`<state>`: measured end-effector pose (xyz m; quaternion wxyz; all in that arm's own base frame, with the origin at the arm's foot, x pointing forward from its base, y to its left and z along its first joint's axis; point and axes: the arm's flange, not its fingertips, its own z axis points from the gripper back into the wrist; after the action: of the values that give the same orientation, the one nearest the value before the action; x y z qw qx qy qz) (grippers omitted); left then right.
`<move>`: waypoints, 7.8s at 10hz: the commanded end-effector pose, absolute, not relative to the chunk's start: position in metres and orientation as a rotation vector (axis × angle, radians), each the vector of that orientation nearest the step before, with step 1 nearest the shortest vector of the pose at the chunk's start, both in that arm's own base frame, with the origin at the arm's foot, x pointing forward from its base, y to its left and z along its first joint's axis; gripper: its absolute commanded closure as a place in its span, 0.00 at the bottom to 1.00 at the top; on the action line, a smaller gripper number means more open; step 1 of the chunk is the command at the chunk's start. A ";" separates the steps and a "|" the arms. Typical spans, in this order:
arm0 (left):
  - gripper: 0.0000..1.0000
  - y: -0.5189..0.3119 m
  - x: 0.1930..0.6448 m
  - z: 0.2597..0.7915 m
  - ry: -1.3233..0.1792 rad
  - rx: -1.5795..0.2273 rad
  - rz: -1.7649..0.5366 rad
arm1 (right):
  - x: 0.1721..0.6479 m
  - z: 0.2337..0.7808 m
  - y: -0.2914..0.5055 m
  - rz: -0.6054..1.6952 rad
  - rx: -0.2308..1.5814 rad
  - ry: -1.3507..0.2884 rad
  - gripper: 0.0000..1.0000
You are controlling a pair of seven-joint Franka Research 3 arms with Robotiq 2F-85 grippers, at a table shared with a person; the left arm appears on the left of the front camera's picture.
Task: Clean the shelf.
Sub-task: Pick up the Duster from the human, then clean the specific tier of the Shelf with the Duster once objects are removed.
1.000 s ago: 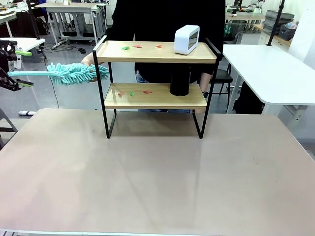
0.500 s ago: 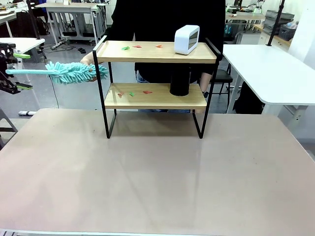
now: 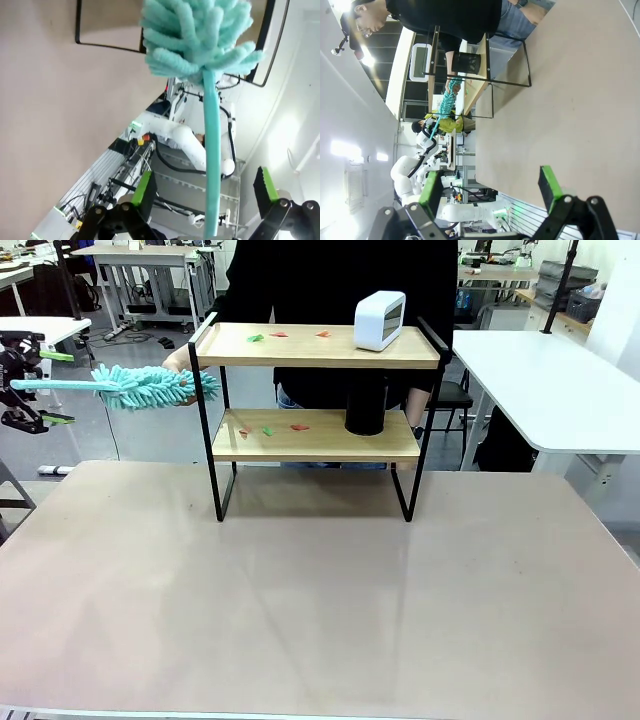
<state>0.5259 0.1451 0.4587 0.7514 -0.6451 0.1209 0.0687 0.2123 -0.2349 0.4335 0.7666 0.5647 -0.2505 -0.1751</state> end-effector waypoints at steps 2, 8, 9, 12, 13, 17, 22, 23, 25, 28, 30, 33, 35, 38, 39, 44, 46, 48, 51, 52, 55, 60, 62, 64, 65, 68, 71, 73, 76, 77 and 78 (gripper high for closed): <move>0.00 0.129 0.518 0.467 0.151 -1.400 0.225 | 0.214 0.435 -0.237 -0.358 1.231 -0.575 0.00; 0.00 0.128 0.528 0.470 0.120 -1.394 0.228 | 0.214 0.435 -0.237 -0.358 1.231 -0.575 0.00; 0.00 0.130 0.529 0.471 0.123 -1.396 0.231 | 0.214 0.435 -0.237 -0.358 1.231 -0.575 0.00; 0.58 0.133 0.530 0.473 0.120 -1.405 0.227 | 0.214 0.435 -0.237 -0.358 1.231 -0.575 0.00; 0.58 0.134 0.530 0.474 0.117 -1.403 0.223 | 0.214 0.435 -0.237 -0.358 1.231 -0.575 0.00; 1.00 0.136 0.530 0.476 0.099 -1.398 0.225 | 0.214 0.435 -0.237 -0.358 1.231 -0.575 0.00; 1.00 0.137 0.530 0.476 0.100 -1.405 0.217 | 0.214 0.435 -0.237 -0.358 1.231 -0.575 0.00; 1.00 0.137 0.530 0.476 0.101 -1.406 0.218 | 0.214 0.435 -0.237 -0.358 1.231 -0.575 0.00; 1.00 0.137 0.529 0.477 0.102 -1.411 0.210 | 0.214 0.435 -0.237 -0.358 1.231 -0.575 0.00; 1.00 0.146 0.503 0.496 0.021 -1.431 0.056 | 0.214 0.435 -0.237 -0.358 1.231 -0.575 0.00; 1.00 0.159 0.463 0.513 -0.142 -1.427 -0.049 | 0.214 0.435 -0.237 -0.358 1.231 -0.575 0.00; 1.00 0.177 0.393 0.513 -0.347 -1.409 -0.174 | 0.214 0.435 -0.237 -0.358 1.231 -0.575 0.00; 1.00 0.181 0.348 0.500 -0.388 -1.390 -0.238 | 0.214 0.435 -0.237 -0.358 1.231 -0.575 0.00; 1.00 0.175 0.313 0.470 -0.209 -1.321 -0.340 | 0.214 0.435 -0.237 -0.358 1.231 -0.575 0.00; 1.00 0.177 0.303 0.464 -0.246 -1.334 -0.321 | 0.214 0.435 -0.237 -0.358 1.231 -0.575 0.00; 1.00 0.212 0.277 0.440 -0.379 -1.414 -0.164 | 0.214 0.435 -0.237 -0.358 1.231 -0.575 0.00; 0.99 0.223 0.275 0.435 -0.360 -1.430 -0.091 | 0.214 0.435 -0.237 -0.358 1.231 -0.575 0.00; 0.99 0.217 0.276 0.438 -0.350 -1.389 -0.136 | 0.214 0.435 -0.237 -0.358 1.231 -0.575 0.00; 0.99 0.217 0.276 0.438 -0.350 -1.389 -0.136 | 0.214 0.435 -0.237 -0.358 1.231 -0.575 0.00; 0.99 0.217 0.276 0.438 -0.350 -1.389 -0.136 | 0.214 0.435 -0.237 -0.358 1.231 -0.575 0.00; 0.99 0.217 0.276 0.438 -0.350 -1.389 -0.136 | 0.214 0.435 -0.237 -0.358 1.231 -0.575 0.00; 0.99 0.217 0.276 0.438 -0.350 -1.389 -0.136 | 0.214 0.435 -0.237 -0.358 1.231 -0.575 0.00; 0.87 0.219 0.277 0.435 -0.347 -1.394 -0.124 | 0.214 0.435 -0.237 -0.358 1.231 -0.575 0.00; 0.87 0.208 0.267 0.486 -0.415 -1.338 0.006 | 0.214 0.435 -0.237 -0.358 1.231 -0.575 0.00; 0.87 0.196 0.260 0.524 -0.411 -1.305 0.016 | 0.214 0.435 -0.237 -0.358 1.231 -0.575 0.00; 0.87 0.144 0.250 0.613 -0.462 -1.227 -0.057 | 0.214 0.435 -0.237 -0.358 1.231 -0.575 0.00; 0.87 0.074 0.278 0.678 -0.474 -1.107 -0.016 | 0.214 0.435 -0.237 -0.358 1.231 -0.575 0.00; 0.87 0.021 0.298 0.689 -0.415 -1.054 -0.088 | 0.214 0.435 -0.237 -0.358 1.231 -0.575 0.00; 0.87 0.006 0.298 0.689 -0.418 -1.052 -0.113 | 0.214 0.435 -0.237 -0.358 1.231 -0.575 0.00; 0.87 0.006 0.298 0.689 -0.418 -1.052 -0.113 | 0.214 0.435 -0.237 -0.358 1.231 -0.575 0.00; 0.87 0.006 0.298 0.689 -0.418 -1.052 -0.113 | 0.214 0.435 -0.237 -0.358 1.231 -0.575 0.00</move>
<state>0.3051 0.0036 0.6858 0.8423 -0.5005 -0.1895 -0.0639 0.2121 -0.2346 0.4338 0.7678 0.5635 -0.2505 -0.1738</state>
